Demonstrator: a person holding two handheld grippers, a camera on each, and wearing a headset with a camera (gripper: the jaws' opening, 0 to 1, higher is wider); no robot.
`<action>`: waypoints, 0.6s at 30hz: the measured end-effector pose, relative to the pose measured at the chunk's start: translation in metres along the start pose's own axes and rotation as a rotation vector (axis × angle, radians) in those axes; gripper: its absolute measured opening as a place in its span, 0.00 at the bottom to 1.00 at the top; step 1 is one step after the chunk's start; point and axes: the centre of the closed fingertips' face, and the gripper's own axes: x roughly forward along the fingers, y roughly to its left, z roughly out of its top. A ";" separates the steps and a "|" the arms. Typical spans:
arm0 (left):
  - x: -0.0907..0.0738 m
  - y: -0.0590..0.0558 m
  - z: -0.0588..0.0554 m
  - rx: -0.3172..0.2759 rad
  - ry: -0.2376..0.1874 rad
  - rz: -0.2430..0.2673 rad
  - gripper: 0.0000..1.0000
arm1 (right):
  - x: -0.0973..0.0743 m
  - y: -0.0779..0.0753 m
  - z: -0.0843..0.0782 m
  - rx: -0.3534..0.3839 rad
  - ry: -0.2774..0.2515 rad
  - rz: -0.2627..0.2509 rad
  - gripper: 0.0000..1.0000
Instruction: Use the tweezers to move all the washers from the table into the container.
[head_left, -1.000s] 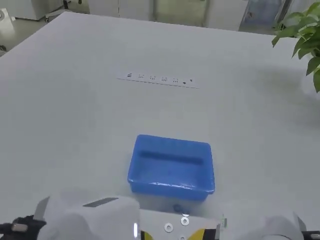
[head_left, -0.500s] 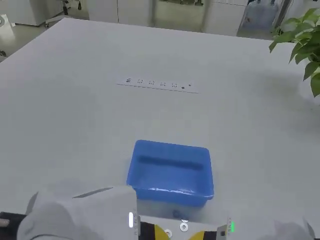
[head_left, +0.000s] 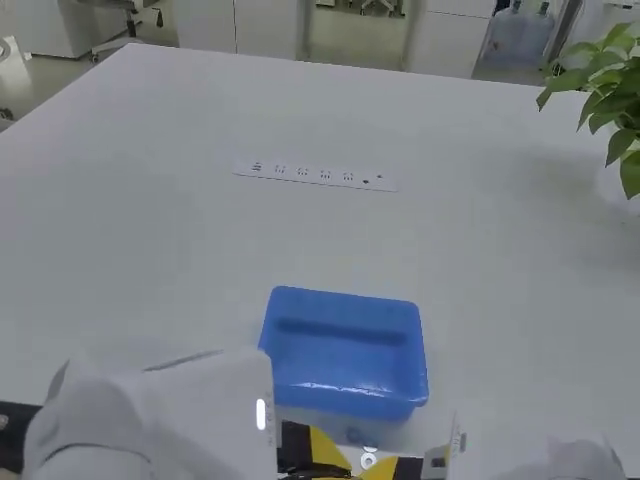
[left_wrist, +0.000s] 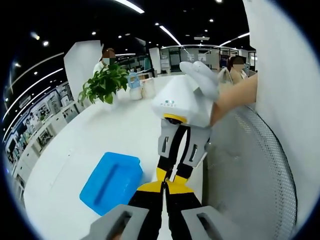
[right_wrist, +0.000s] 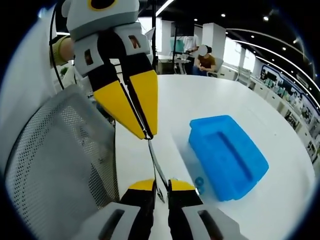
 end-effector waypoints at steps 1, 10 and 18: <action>0.000 0.001 0.000 0.002 0.001 0.002 0.00 | 0.000 -0.001 0.000 0.003 -0.003 -0.002 0.05; 0.001 0.006 -0.001 0.007 0.011 0.005 0.00 | 0.006 -0.003 0.004 0.058 -0.042 0.023 0.06; 0.009 0.002 -0.009 0.026 0.054 -0.021 0.00 | 0.004 -0.005 0.002 0.074 -0.044 0.017 0.06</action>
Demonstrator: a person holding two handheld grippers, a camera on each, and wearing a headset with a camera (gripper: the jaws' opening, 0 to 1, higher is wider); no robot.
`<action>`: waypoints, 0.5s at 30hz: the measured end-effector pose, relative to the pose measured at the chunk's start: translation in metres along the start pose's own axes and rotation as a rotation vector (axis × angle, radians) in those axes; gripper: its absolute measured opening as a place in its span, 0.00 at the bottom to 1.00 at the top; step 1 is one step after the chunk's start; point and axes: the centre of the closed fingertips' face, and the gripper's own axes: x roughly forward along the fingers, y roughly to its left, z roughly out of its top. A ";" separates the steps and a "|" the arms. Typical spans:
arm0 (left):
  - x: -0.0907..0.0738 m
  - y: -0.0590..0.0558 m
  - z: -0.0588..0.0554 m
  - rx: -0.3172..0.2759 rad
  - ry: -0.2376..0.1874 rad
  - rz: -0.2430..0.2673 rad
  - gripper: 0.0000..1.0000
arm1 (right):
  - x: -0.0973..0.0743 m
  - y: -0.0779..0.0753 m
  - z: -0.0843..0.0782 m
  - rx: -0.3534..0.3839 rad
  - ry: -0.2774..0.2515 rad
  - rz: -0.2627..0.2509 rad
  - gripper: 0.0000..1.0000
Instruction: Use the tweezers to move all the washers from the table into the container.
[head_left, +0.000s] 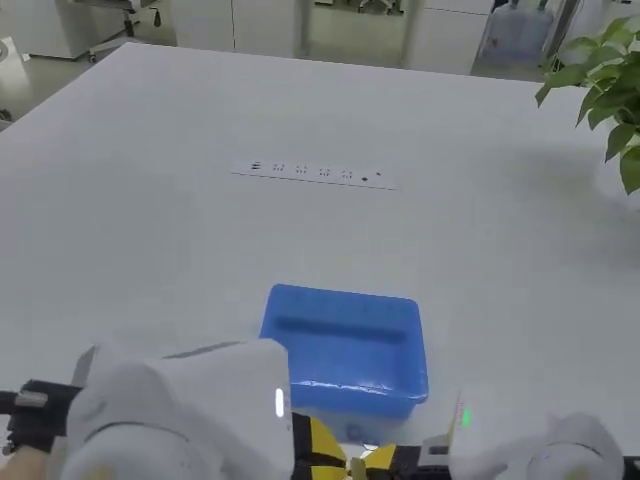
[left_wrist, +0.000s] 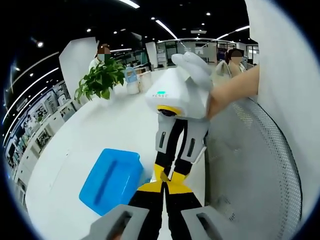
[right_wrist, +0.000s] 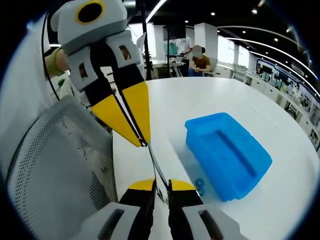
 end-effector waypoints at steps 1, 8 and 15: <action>0.000 -0.001 0.002 -0.006 -0.010 -0.006 0.00 | 0.000 0.000 0.000 0.001 0.000 0.000 0.05; -0.003 0.003 0.014 -0.089 -0.094 0.010 0.00 | -0.005 -0.011 -0.004 0.081 -0.028 -0.039 0.03; -0.020 0.017 0.009 -0.254 -0.185 0.069 0.00 | -0.013 -0.018 -0.008 0.286 -0.112 -0.055 0.03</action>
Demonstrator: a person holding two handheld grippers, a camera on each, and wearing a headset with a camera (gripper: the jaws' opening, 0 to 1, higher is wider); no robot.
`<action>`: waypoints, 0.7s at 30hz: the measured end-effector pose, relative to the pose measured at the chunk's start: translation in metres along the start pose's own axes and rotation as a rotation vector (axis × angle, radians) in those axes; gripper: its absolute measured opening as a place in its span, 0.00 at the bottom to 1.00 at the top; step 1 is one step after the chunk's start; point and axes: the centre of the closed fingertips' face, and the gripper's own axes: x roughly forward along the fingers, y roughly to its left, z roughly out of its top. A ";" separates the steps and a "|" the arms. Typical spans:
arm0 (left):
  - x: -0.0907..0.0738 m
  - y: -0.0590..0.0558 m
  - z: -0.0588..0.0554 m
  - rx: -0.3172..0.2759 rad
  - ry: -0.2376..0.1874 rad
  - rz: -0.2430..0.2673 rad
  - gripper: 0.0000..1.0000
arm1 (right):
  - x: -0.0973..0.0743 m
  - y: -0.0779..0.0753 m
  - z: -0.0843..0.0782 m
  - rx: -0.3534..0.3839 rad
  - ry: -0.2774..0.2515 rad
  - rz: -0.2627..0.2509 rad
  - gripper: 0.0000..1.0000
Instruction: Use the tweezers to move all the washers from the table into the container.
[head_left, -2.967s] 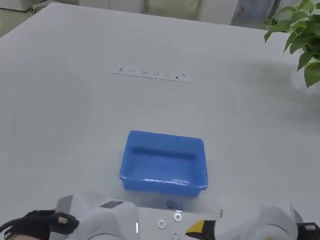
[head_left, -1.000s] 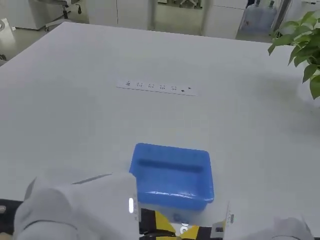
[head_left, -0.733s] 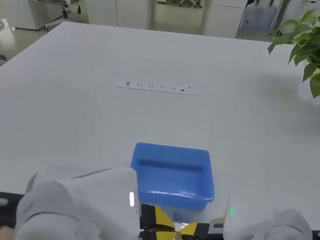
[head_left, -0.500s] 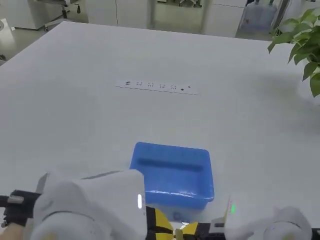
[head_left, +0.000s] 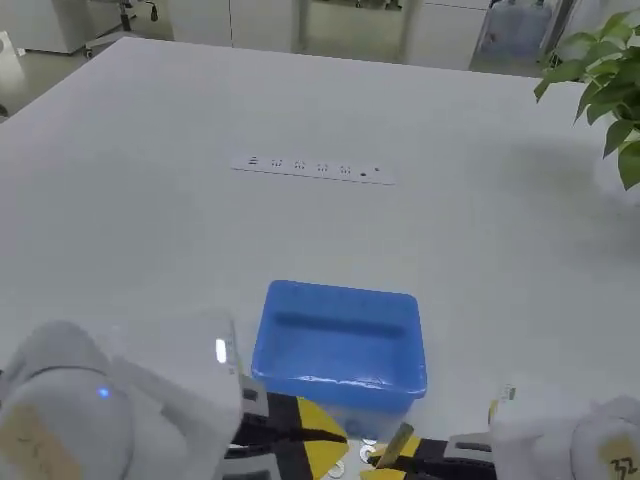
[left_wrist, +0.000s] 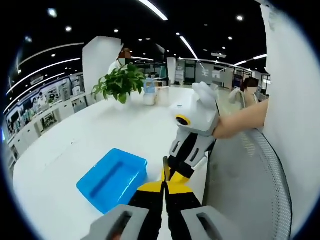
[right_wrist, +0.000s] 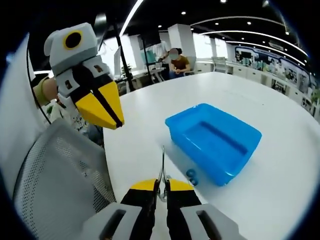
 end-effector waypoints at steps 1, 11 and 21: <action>-0.004 0.004 0.000 -0.030 -0.018 0.019 0.00 | -0.001 -0.001 0.000 0.022 -0.007 0.000 0.03; -0.029 0.020 -0.016 -0.233 -0.106 0.167 0.16 | -0.018 -0.005 0.017 0.094 -0.094 -0.023 0.03; -0.051 0.046 -0.025 -0.317 -0.174 0.300 0.41 | -0.032 -0.013 0.048 0.066 -0.138 -0.059 0.03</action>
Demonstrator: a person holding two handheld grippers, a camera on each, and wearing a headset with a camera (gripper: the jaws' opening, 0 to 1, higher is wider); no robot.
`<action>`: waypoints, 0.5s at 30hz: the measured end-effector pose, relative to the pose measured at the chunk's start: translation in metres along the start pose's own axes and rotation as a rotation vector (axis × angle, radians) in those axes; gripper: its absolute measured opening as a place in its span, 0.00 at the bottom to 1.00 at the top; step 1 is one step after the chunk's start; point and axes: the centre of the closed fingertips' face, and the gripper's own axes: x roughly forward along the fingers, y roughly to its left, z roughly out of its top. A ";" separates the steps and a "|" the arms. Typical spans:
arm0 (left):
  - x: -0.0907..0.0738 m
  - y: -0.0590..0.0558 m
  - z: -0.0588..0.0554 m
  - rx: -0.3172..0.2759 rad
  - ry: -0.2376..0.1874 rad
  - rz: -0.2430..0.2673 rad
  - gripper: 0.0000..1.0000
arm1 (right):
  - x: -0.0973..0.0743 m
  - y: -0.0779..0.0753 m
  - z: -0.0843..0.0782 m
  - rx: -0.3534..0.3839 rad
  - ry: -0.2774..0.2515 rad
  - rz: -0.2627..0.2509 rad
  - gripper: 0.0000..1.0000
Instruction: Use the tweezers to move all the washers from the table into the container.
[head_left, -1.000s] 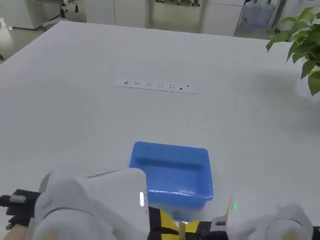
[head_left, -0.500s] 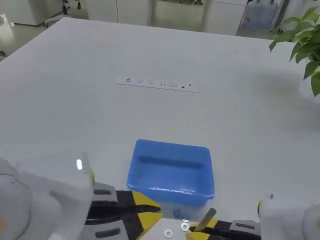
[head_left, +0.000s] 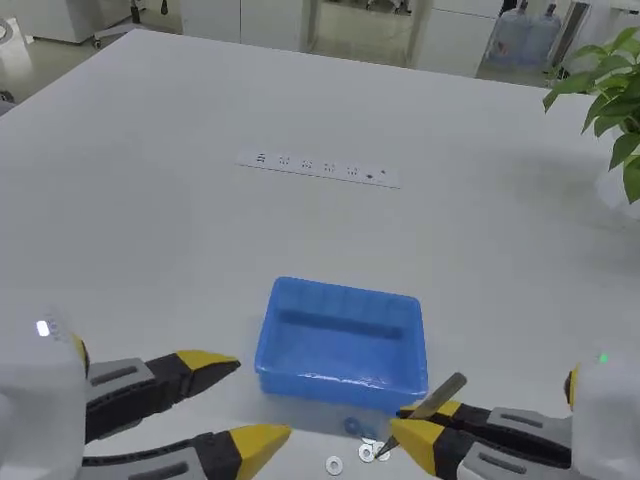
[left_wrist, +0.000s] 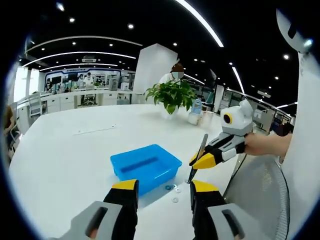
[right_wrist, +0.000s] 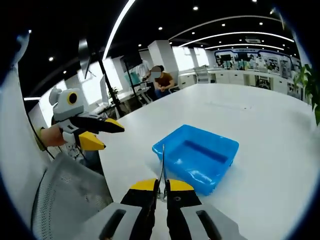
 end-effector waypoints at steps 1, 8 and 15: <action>0.000 0.001 0.000 -0.001 -0.001 0.007 0.43 | 0.000 -0.001 0.003 -0.005 0.000 -0.003 0.03; -0.005 0.006 0.000 0.012 0.008 0.051 0.54 | -0.001 -0.010 0.025 -0.033 -0.040 -0.019 0.03; -0.006 0.012 0.000 0.014 0.005 0.089 0.60 | 0.004 -0.021 0.039 -0.059 -0.050 -0.035 0.03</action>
